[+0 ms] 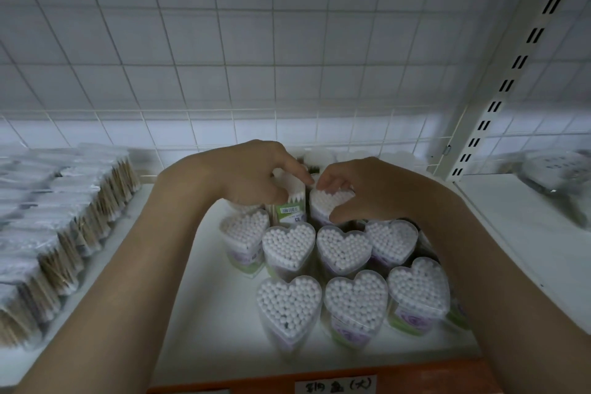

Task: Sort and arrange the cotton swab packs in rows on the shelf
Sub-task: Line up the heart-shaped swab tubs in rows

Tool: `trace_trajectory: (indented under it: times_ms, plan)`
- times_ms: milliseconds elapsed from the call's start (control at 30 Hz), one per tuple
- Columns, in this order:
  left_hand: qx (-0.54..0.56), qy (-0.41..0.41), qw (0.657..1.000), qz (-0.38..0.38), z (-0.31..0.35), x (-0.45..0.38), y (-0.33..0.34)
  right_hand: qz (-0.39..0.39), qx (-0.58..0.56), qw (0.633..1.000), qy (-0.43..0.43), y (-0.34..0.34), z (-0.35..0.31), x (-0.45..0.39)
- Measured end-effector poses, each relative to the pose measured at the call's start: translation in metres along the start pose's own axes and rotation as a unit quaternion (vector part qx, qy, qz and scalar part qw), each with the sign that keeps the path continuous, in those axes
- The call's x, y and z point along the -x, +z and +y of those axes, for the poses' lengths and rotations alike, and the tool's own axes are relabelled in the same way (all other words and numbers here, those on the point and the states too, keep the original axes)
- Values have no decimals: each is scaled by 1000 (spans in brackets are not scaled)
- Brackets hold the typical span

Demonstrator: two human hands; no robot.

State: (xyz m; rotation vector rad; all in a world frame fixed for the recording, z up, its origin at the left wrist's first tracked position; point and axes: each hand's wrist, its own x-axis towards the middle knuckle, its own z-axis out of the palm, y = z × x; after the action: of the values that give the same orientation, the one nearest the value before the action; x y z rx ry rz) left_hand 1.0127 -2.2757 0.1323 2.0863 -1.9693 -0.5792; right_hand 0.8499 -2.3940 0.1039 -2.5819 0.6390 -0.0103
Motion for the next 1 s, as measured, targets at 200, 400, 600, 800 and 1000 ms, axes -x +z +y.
trace_trajectory:
  times_ms: [200, 400, 600, 800, 1000]
  plan:
    - [-12, -11, 1000, 22, 2, 1, 5, 14, -1, 1000, 1, 5, 6, 3]
    - [-16, 6, 997, 76, -1, 10, -11, 55, 7, 998, -5, 2, 6, 5]
    - [-40, -20, 992, 118, -9, 25, -24, 66, 22, 998, -3, 1, 5, 5]
    - [39, 2, 983, 181, -7, 32, -12, 67, 20, 998, 6, 4, 3, 5]
    - [73, 2, 970, 231, -7, 26, 8, 67, 20, 997, 12, 6, 1, 5]
